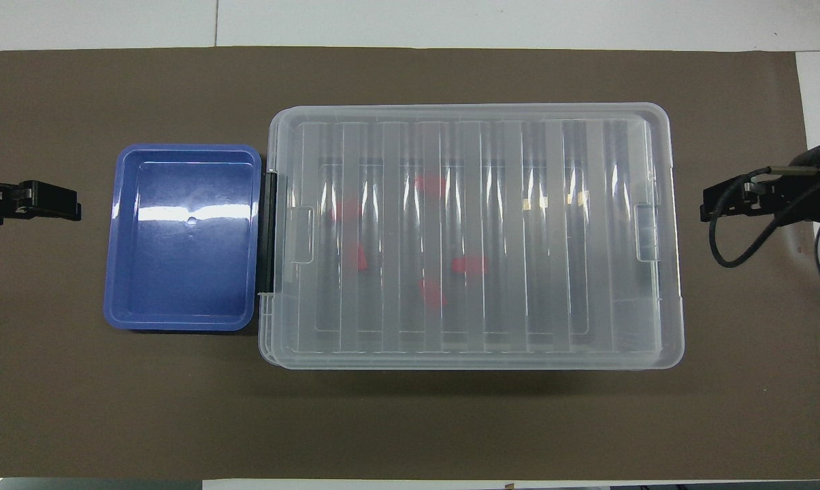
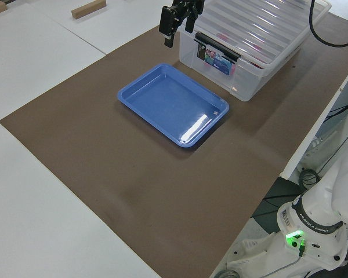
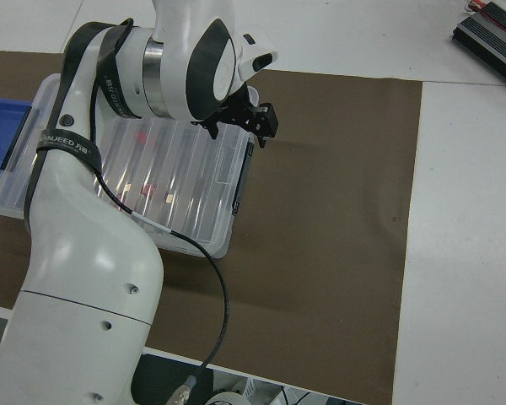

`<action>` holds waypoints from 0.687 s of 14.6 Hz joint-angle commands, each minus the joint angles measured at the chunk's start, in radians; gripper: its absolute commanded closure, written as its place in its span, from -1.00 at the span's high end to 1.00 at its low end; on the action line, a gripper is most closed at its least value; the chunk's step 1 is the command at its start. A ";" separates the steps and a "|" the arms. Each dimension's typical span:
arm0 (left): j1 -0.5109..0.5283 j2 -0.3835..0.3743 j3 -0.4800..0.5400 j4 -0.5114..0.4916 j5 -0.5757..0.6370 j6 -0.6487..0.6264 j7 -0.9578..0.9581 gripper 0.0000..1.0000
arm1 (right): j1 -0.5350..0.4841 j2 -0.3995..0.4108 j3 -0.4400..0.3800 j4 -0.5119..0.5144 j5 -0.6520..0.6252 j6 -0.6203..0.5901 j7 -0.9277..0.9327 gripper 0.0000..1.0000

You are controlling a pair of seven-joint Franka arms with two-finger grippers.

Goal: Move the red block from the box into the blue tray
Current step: 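Reach the right gripper to the clear lid's edge and grip it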

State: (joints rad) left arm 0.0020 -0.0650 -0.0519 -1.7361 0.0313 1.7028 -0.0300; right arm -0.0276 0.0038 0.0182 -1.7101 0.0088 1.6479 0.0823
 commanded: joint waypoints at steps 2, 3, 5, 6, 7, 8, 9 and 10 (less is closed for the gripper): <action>0.013 -0.016 -0.008 -0.005 -0.013 -0.014 0.010 1.00 | 0.005 -0.014 0.022 -0.117 0.011 0.081 0.037 1.00; 0.013 -0.016 -0.008 -0.005 -0.013 -0.012 0.010 1.00 | 0.005 -0.015 0.023 -0.118 0.011 0.081 0.045 1.00; 0.013 -0.016 -0.008 -0.005 -0.013 -0.014 0.010 1.00 | 0.003 -0.010 0.023 -0.121 0.011 0.087 0.066 1.00; 0.013 -0.016 -0.008 -0.005 -0.013 -0.014 0.010 1.00 | 0.005 -0.007 0.023 -0.126 0.011 0.093 0.066 1.00; 0.013 -0.016 -0.008 -0.005 -0.013 -0.014 0.010 1.00 | 0.005 -0.007 0.023 -0.141 0.011 0.114 0.068 1.00; 0.013 -0.016 -0.008 -0.005 -0.013 -0.014 0.010 1.00 | 0.005 -0.007 0.023 -0.150 0.011 0.133 0.068 1.00; 0.013 -0.016 -0.008 -0.005 -0.013 -0.014 0.010 1.00 | 0.005 -0.004 0.025 -0.157 0.011 0.142 0.067 1.00; 0.012 -0.016 -0.009 -0.005 -0.013 -0.012 0.010 1.00 | 0.005 -0.004 0.025 -0.170 0.011 0.171 0.063 1.00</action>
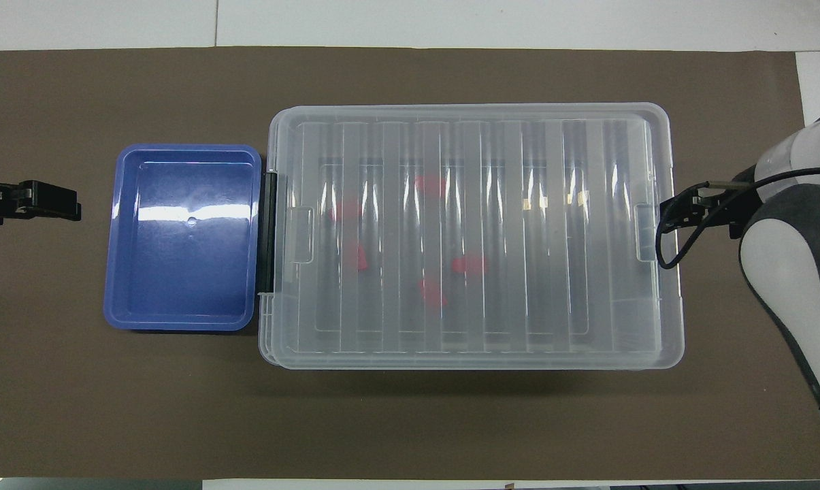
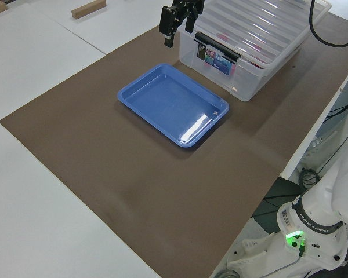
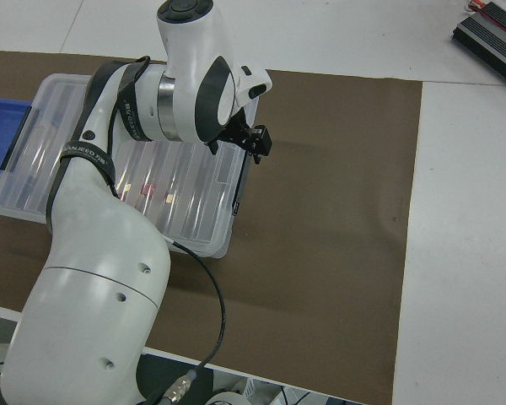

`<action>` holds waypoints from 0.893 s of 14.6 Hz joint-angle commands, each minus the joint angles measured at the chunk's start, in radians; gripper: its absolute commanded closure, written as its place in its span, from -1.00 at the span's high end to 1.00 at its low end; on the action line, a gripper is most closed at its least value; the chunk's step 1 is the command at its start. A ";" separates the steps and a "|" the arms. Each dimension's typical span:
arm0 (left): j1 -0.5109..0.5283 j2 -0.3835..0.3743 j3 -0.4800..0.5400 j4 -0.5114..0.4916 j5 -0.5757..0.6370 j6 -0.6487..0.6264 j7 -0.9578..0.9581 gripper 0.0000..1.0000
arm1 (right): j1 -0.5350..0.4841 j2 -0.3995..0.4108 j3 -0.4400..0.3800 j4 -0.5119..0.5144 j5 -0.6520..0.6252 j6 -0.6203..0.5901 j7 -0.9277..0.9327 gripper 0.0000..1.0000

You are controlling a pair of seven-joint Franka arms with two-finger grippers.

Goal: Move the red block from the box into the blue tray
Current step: 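Reach the right gripper to the clear lid's edge and grip it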

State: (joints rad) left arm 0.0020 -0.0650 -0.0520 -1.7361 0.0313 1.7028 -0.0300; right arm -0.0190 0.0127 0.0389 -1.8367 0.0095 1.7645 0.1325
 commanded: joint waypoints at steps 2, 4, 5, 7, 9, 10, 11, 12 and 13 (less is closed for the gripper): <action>0.007 -0.016 -0.009 -0.005 -0.013 -0.018 0.009 1.00 | -0.004 -0.016 0.009 -0.082 0.010 0.088 0.009 1.00; 0.009 -0.016 -0.009 -0.005 -0.013 -0.014 0.012 1.00 | -0.005 -0.014 0.010 -0.094 0.010 0.104 0.010 1.00; 0.009 -0.016 -0.009 -0.005 -0.013 -0.012 0.012 1.00 | -0.004 -0.013 0.012 -0.099 0.010 0.112 0.009 1.00; 0.009 -0.016 -0.009 -0.005 -0.013 -0.012 0.013 1.00 | -0.005 -0.016 0.015 -0.130 0.010 0.138 0.007 1.00; 0.009 -0.016 -0.009 -0.005 -0.013 -0.014 0.016 1.00 | -0.005 -0.019 0.015 -0.137 0.010 0.138 0.007 1.00; 0.009 -0.016 -0.009 -0.005 -0.013 -0.014 0.016 1.00 | -0.005 -0.019 0.015 -0.145 0.010 0.138 0.001 1.00; 0.010 -0.016 -0.009 -0.005 -0.013 -0.017 0.016 1.00 | -0.009 -0.019 0.013 -0.153 0.010 0.138 -0.013 1.00; 0.010 -0.016 -0.009 -0.005 -0.013 -0.015 0.018 1.00 | -0.015 -0.020 0.012 -0.154 0.010 0.136 -0.028 1.00; 0.010 -0.016 -0.009 -0.005 -0.013 -0.014 0.018 1.00 | -0.015 -0.022 0.009 -0.159 0.010 0.136 -0.036 1.00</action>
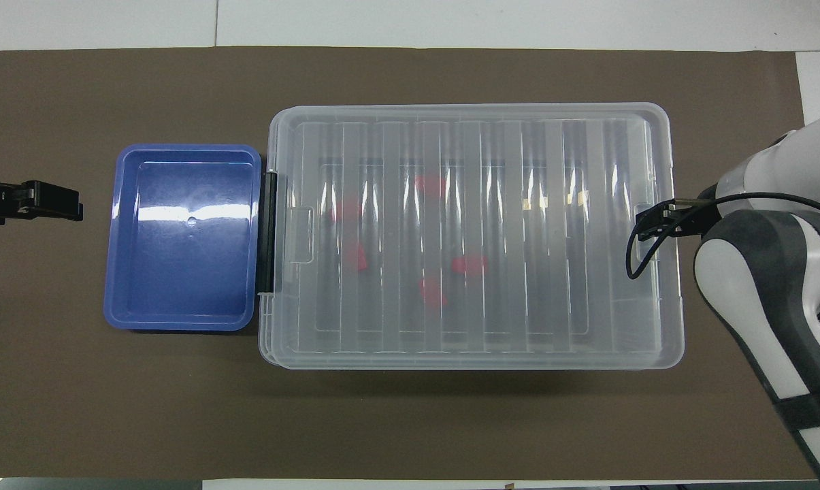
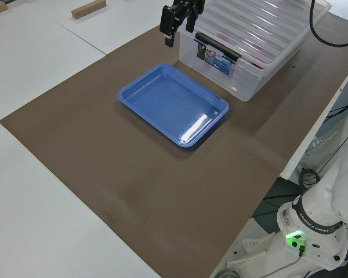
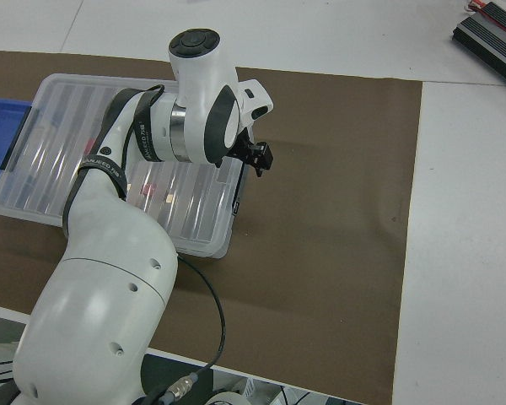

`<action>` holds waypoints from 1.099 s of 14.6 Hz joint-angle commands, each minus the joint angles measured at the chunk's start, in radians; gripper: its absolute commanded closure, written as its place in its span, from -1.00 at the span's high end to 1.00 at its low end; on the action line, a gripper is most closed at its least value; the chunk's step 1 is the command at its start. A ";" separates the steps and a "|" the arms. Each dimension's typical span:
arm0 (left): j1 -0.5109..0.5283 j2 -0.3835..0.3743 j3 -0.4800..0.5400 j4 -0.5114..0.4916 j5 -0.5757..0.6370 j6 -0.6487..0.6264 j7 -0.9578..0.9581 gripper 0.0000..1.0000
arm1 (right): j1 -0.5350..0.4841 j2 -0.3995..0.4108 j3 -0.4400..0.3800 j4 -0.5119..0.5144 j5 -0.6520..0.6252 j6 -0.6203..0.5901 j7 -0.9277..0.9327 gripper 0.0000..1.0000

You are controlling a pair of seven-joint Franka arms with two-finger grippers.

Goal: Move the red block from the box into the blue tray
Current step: 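Reach the right gripper to the clear lid's edge and grip it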

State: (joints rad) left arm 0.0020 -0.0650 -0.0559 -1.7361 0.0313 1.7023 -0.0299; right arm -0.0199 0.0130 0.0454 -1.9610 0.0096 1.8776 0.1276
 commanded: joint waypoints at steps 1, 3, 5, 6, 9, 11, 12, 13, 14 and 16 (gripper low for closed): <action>0.012 -0.016 -0.006 -0.005 -0.013 -0.012 0.019 1.00 | -0.015 -0.024 0.002 -0.042 0.010 0.025 -0.031 1.00; 0.012 -0.016 -0.006 -0.005 -0.013 -0.012 0.019 1.00 | -0.017 -0.025 -0.007 -0.045 0.010 0.025 -0.046 1.00; 0.012 -0.016 -0.006 -0.005 -0.013 -0.010 0.018 1.00 | -0.017 -0.025 -0.030 -0.047 0.009 0.020 -0.089 1.00; 0.012 -0.016 -0.006 -0.005 -0.013 -0.010 0.018 1.00 | -0.017 -0.025 -0.042 -0.045 0.009 0.020 -0.107 1.00; 0.010 -0.016 -0.006 -0.005 -0.013 -0.007 0.018 1.00 | -0.018 -0.025 -0.067 -0.045 0.007 0.020 -0.153 1.00; 0.010 -0.016 -0.006 -0.005 -0.013 -0.007 0.018 1.00 | -0.018 -0.025 -0.090 -0.045 0.003 0.020 -0.190 1.00; 0.010 -0.016 -0.006 -0.006 -0.013 -0.006 0.016 1.00 | -0.018 -0.025 -0.102 -0.045 0.001 0.018 -0.210 1.00; 0.010 -0.016 -0.006 -0.006 -0.013 -0.006 0.015 1.00 | -0.018 -0.024 -0.113 -0.045 -0.003 0.017 -0.229 1.00; 0.009 -0.016 -0.006 -0.006 -0.013 -0.006 0.015 1.00 | -0.018 -0.024 -0.128 -0.045 -0.006 0.017 -0.255 1.00; 0.009 -0.016 -0.006 -0.006 -0.013 -0.006 0.013 1.00 | -0.020 -0.024 -0.153 -0.045 -0.007 0.017 -0.301 1.00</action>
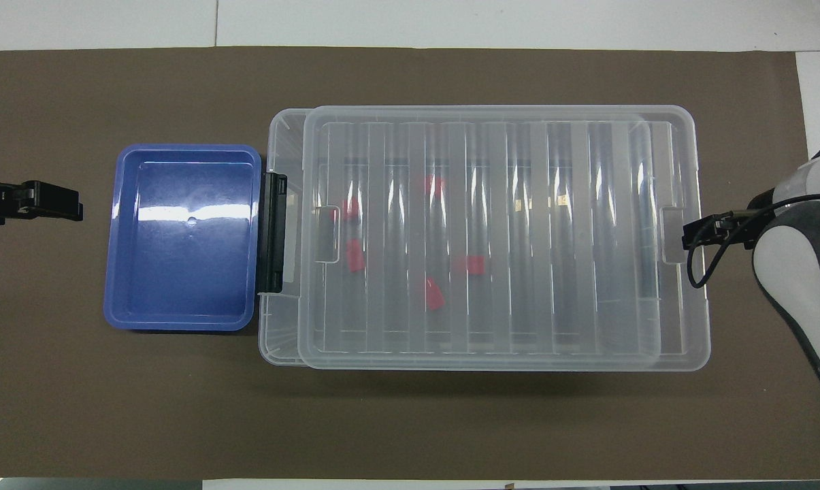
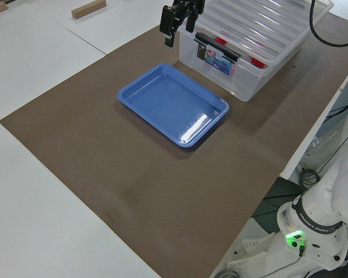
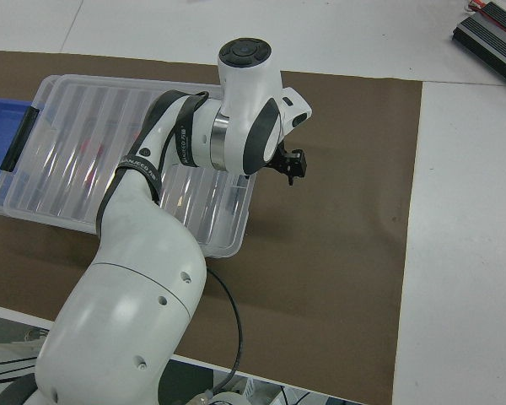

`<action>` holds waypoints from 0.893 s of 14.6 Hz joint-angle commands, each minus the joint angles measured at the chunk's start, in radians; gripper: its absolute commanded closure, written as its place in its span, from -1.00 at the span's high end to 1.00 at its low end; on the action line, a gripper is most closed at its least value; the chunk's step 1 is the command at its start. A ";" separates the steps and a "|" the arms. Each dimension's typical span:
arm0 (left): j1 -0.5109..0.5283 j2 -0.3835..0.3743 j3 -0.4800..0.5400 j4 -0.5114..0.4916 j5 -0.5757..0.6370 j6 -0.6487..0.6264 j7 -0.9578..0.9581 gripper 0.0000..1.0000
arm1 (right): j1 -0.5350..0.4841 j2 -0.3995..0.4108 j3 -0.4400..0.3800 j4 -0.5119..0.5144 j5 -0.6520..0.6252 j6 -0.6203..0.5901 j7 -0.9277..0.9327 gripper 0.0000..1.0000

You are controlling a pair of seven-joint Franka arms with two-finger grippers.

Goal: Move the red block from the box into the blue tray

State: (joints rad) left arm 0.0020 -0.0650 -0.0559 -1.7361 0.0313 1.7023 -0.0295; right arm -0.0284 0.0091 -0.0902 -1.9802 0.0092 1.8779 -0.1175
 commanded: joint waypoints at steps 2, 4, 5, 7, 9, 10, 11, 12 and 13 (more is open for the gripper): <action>0.006 -0.016 -0.006 -0.006 -0.013 -0.004 0.010 1.00 | -0.010 -0.020 -0.032 -0.026 -0.008 0.017 -0.085 1.00; 0.001 -0.016 -0.006 -0.008 -0.013 -0.003 0.005 1.00 | -0.011 -0.020 -0.051 -0.026 -0.008 0.021 -0.120 1.00; 0.000 -0.018 -0.007 -0.014 -0.013 -0.001 0.003 1.00 | -0.014 -0.018 -0.060 -0.026 -0.008 0.023 -0.141 1.00; -0.003 -0.024 -0.015 -0.023 -0.013 0.014 0.003 1.00 | -0.019 -0.017 -0.077 -0.026 -0.009 0.024 -0.175 1.00; -0.040 -0.029 -0.016 -0.040 -0.013 0.046 -0.001 1.00 | -0.019 -0.015 -0.101 -0.026 -0.018 0.026 -0.217 1.00; -0.056 -0.032 -0.016 -0.052 -0.014 0.069 -0.009 1.00 | -0.019 -0.015 -0.114 -0.025 -0.018 0.026 -0.237 1.00; -0.080 -0.036 -0.016 -0.071 -0.013 0.103 -0.021 1.00 | -0.019 -0.014 -0.126 -0.025 -0.018 0.027 -0.254 1.00; -0.104 -0.042 -0.016 -0.088 -0.013 0.129 -0.052 1.00 | -0.018 -0.012 -0.137 -0.023 -0.018 0.027 -0.261 1.00; -0.137 -0.039 -0.016 -0.095 -0.014 0.146 -0.093 1.00 | -0.018 -0.011 -0.140 -0.020 -0.018 0.030 -0.269 1.00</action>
State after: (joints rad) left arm -0.0798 -0.0666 -0.0791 -1.7662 0.0260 1.7871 -0.0627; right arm -0.0356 0.0091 -0.2214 -1.9813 0.0054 1.8846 -0.3479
